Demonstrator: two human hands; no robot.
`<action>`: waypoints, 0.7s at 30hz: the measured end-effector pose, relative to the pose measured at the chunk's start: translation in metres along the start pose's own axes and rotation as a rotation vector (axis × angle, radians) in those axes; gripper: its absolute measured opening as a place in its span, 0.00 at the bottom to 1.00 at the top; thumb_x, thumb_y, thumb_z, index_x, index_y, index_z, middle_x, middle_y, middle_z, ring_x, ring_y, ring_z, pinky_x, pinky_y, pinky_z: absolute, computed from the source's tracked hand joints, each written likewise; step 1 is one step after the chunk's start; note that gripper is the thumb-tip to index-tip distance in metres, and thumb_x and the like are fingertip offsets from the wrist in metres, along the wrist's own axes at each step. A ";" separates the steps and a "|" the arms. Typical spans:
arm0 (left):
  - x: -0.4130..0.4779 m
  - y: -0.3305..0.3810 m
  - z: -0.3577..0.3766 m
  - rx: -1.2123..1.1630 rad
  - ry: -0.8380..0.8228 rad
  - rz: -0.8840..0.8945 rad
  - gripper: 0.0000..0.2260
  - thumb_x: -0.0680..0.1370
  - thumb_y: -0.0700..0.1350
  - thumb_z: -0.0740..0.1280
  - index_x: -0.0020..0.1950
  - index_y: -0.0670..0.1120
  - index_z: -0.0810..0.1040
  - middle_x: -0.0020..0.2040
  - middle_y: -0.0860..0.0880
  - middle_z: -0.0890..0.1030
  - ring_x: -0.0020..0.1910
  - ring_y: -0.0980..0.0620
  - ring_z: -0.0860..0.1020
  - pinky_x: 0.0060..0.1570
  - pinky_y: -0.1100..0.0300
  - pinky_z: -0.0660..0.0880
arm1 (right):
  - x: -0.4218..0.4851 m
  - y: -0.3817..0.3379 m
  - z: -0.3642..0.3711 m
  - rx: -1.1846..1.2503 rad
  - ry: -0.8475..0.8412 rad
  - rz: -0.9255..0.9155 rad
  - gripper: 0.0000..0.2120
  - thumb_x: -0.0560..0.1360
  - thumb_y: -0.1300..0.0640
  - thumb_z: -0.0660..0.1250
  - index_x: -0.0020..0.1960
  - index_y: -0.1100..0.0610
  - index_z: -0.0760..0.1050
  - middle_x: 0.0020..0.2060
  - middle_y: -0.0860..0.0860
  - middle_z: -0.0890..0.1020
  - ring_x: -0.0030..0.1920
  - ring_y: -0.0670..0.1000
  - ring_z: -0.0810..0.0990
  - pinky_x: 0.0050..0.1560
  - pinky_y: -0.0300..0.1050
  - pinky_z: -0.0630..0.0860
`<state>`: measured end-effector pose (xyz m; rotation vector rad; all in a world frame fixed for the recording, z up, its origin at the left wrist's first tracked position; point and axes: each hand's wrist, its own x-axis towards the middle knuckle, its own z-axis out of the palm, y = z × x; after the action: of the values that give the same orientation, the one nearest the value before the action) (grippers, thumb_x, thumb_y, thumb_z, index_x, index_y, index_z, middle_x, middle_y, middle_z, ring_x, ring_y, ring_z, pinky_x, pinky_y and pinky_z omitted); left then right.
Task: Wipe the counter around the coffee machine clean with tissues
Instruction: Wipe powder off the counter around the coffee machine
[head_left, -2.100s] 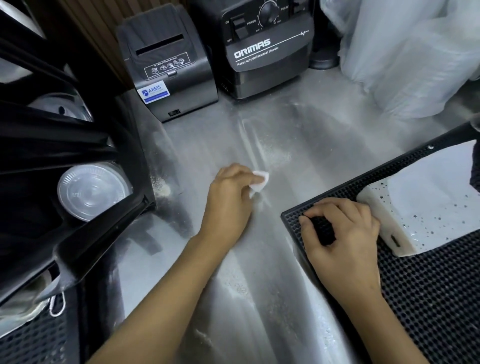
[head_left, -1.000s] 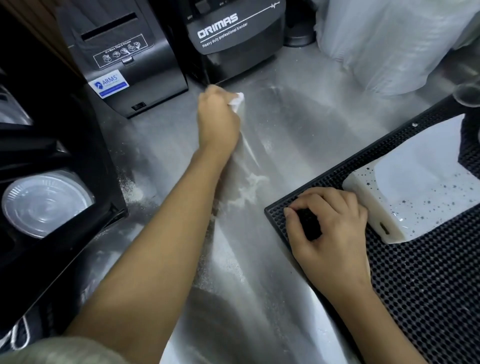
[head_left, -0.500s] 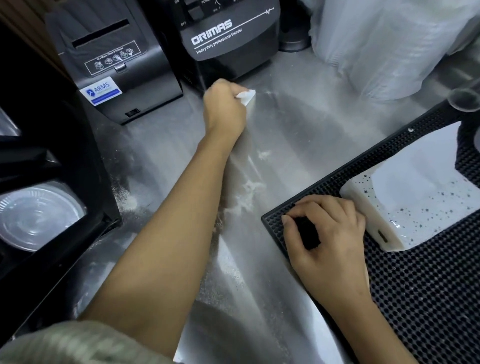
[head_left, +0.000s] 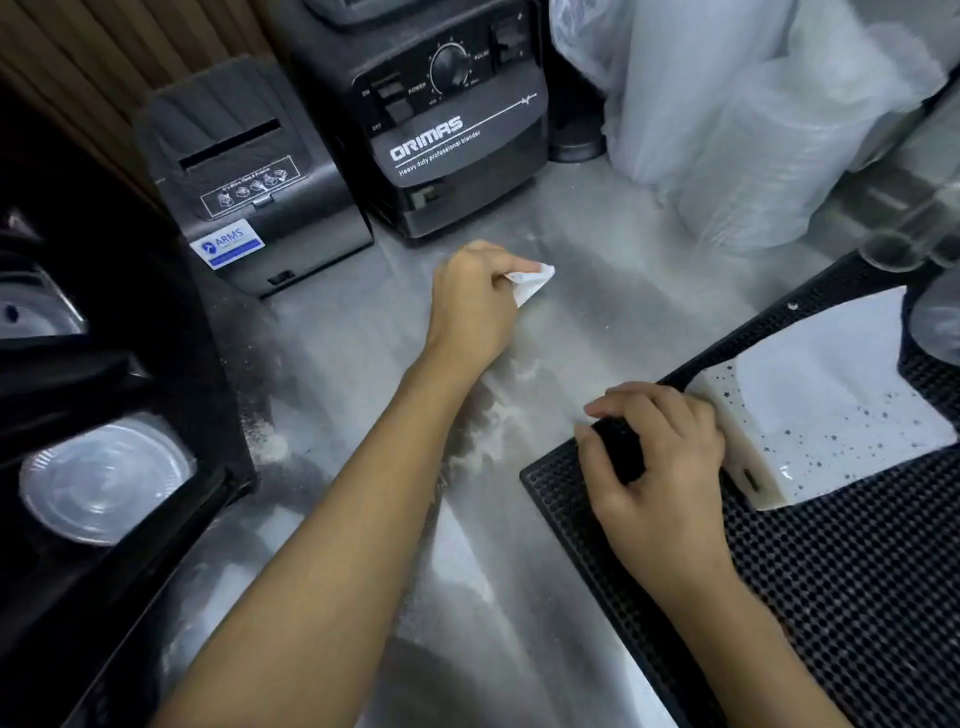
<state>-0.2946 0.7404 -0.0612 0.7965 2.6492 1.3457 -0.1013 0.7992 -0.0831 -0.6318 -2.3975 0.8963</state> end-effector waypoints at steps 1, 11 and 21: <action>0.010 0.003 0.005 0.005 0.012 -0.009 0.14 0.75 0.32 0.64 0.50 0.45 0.85 0.44 0.49 0.78 0.41 0.59 0.75 0.42 0.69 0.69 | 0.008 0.003 0.001 -0.002 0.016 0.000 0.07 0.72 0.55 0.68 0.50 0.52 0.79 0.50 0.45 0.78 0.53 0.50 0.71 0.57 0.39 0.59; 0.048 0.001 0.050 0.056 -0.077 0.058 0.18 0.67 0.42 0.58 0.47 0.44 0.86 0.45 0.41 0.82 0.45 0.43 0.79 0.45 0.54 0.75 | 0.031 0.014 0.012 0.003 0.095 0.073 0.10 0.73 0.54 0.67 0.54 0.54 0.77 0.54 0.46 0.76 0.56 0.45 0.67 0.59 0.46 0.66; -0.035 -0.006 -0.008 -0.047 -0.309 0.016 0.19 0.70 0.26 0.61 0.43 0.45 0.86 0.44 0.50 0.82 0.42 0.60 0.78 0.40 0.73 0.70 | 0.032 0.009 0.011 -0.032 0.079 0.082 0.12 0.73 0.53 0.67 0.55 0.55 0.77 0.56 0.49 0.77 0.57 0.48 0.70 0.60 0.47 0.64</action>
<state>-0.2688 0.7149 -0.0672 0.9356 2.3703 1.1730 -0.1301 0.8189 -0.0875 -0.7688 -2.3345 0.8521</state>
